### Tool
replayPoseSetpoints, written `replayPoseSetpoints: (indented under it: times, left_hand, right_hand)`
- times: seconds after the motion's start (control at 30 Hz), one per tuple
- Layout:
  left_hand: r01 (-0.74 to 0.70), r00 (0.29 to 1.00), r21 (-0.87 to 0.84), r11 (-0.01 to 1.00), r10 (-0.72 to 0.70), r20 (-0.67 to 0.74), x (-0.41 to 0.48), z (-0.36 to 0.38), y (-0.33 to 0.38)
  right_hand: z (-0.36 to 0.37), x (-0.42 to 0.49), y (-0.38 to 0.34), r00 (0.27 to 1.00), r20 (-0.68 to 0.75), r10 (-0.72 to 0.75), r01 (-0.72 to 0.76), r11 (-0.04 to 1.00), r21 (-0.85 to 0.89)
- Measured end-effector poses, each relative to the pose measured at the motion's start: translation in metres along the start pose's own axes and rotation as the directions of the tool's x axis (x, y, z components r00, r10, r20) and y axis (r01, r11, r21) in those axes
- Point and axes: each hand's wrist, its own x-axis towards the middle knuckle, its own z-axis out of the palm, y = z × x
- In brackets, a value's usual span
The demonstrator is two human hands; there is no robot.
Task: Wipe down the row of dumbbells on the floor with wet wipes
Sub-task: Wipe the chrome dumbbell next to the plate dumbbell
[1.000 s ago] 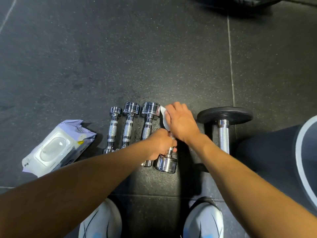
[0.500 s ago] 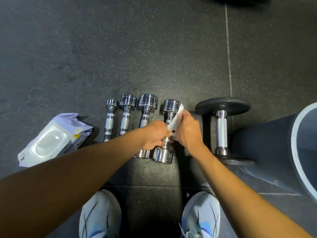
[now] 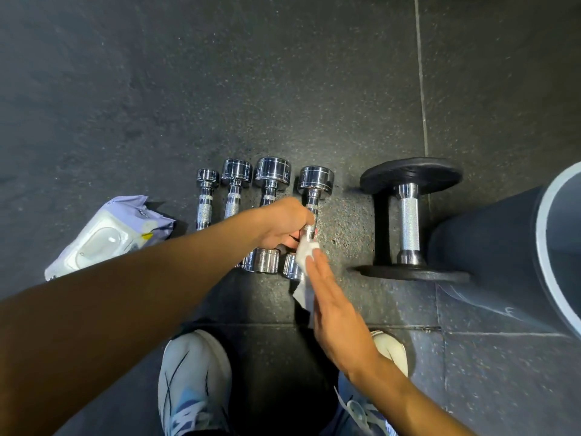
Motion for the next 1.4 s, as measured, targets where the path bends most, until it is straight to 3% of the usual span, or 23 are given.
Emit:
replayPoseSetpoints:
  times: [0.13, 0.23, 0.33, 0.47, 0.67, 0.87, 1.0, 1.17, 1.4]
  left_hand:
    - [0.011, 1.0, -0.012, 1.0, -0.011, -0.006, 0.005, 0.0, -0.001]
    - [0.007, 1.0, -0.031, 0.999, -0.007, 0.014, 0.0, 0.0, 0.003]
    - [-0.032, 0.999, -0.036, 0.999, 0.033, 0.014, -0.001, 0.002, 0.003]
    - [-0.064, 0.997, -0.019, 0.998, 0.063, -0.052, 0.005, 0.008, -0.001]
    - [-0.123, 0.96, 0.122, 0.985, 0.149, -0.238, 0.011, 0.029, -0.004]
    - [-0.107, 0.89, 0.243, 0.964, 0.202, -0.409, 0.006, 0.027, -0.006]
    - [-0.131, 0.891, 0.285, 0.949, 0.239, -0.386, 0.001, 0.029, -0.002]
    - [-0.155, 0.947, 0.121, 0.981, 0.182, -0.263, 0.009, 0.044, -0.003]
    - [-0.083, 0.986, -0.139, 0.987, 0.061, -0.155, 0.014, 0.045, 0.002]
  right_hand:
    - [0.008, 0.011, 0.009, 0.951, -0.006, -0.308, 0.279, 0.868, -0.41]
    - [0.014, 0.025, 0.019, 0.9, 0.07, -0.43, 0.391, 0.729, -0.562]
    - [0.016, 0.037, 0.019, 0.88, 0.131, -0.457, 0.424, 0.63, -0.65]
    - [0.012, 0.028, 0.017, 0.889, 0.196, -0.414, 0.423, 0.579, -0.697]
    - [0.002, 0.018, 0.02, 0.929, 0.17, -0.329, 0.347, 0.619, -0.705]
    - [0.002, 0.034, 0.023, 0.895, 0.171, -0.413, 0.407, 0.597, -0.692]
    - [-0.002, 0.03, 0.028, 0.909, 0.049, -0.415, 0.355, 0.704, -0.615]
    - [0.002, 0.015, 0.034, 0.957, -0.158, -0.243, 0.141, 0.866, -0.48]
    - [0.009, 0.017, 0.034, 0.954, -0.064, -0.292, 0.19, 0.758, -0.623]
